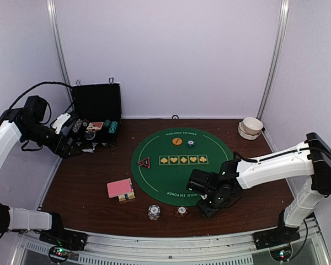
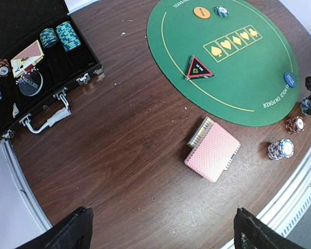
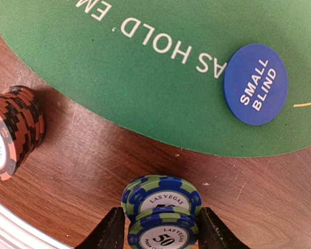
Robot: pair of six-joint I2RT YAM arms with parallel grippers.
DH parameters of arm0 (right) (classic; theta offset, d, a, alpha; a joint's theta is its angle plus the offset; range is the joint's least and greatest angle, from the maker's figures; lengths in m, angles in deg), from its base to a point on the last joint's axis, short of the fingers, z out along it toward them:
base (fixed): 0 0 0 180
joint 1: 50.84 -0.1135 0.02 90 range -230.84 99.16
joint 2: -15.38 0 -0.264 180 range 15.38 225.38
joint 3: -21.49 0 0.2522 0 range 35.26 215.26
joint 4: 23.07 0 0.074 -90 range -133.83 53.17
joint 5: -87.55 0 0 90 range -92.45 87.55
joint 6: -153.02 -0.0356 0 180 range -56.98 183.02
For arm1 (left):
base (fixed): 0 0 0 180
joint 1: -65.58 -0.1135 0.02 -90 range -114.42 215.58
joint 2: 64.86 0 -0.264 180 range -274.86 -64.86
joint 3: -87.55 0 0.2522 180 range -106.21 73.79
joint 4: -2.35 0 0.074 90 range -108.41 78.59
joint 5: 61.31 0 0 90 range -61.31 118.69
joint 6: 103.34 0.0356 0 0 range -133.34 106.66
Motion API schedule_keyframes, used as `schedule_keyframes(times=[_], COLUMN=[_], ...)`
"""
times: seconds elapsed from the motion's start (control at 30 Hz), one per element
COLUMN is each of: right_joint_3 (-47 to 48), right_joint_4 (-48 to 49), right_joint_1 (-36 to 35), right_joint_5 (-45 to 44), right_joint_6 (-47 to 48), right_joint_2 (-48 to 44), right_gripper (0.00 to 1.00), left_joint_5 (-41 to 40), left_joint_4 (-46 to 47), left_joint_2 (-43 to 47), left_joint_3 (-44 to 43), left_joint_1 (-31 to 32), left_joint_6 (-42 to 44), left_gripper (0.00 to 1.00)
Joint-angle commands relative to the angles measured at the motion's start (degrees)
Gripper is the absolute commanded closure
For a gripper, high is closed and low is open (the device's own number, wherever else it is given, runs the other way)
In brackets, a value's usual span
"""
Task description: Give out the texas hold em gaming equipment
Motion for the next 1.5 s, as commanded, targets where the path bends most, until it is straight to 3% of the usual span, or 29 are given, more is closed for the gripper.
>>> schedule_keyframes(times=[0.0,0.37,0.9,1.1,1.47], right_joint_3=[1.0,1.4,13.1,27.5,60.9], right_joint_4=[-0.7,-1.3,-9.8,-10.8,-12.9], right_joint_1=[0.3,0.5,2.4,5.8,9.4], right_joint_5=[-1.1,-0.9,-2.7,-2.9,-0.9], right_joint_6=[-0.2,0.1,3.5,8.2,11.9], right_joint_2=[-0.5,-0.8,-1.6,8.8,37.7], right_gripper=[0.54,0.71,0.75,0.75,0.76], left_joint_5=[0.9,1.2,1.7,1.7,2.5], left_joint_4=[-0.3,-0.2,-0.2,-0.2,-0.2], left_joint_2=[1.0,1.1,0.8,0.5,0.2], left_joint_3=[-0.6,-0.7,-1.1,-0.8,-1.2], left_joint_1=[0.3,0.3,0.3,0.3,0.3], left_joint_6=[0.8,0.9,1.0,1.1,1.1], left_gripper=[0.02,0.02,0.02,0.02,0.02])
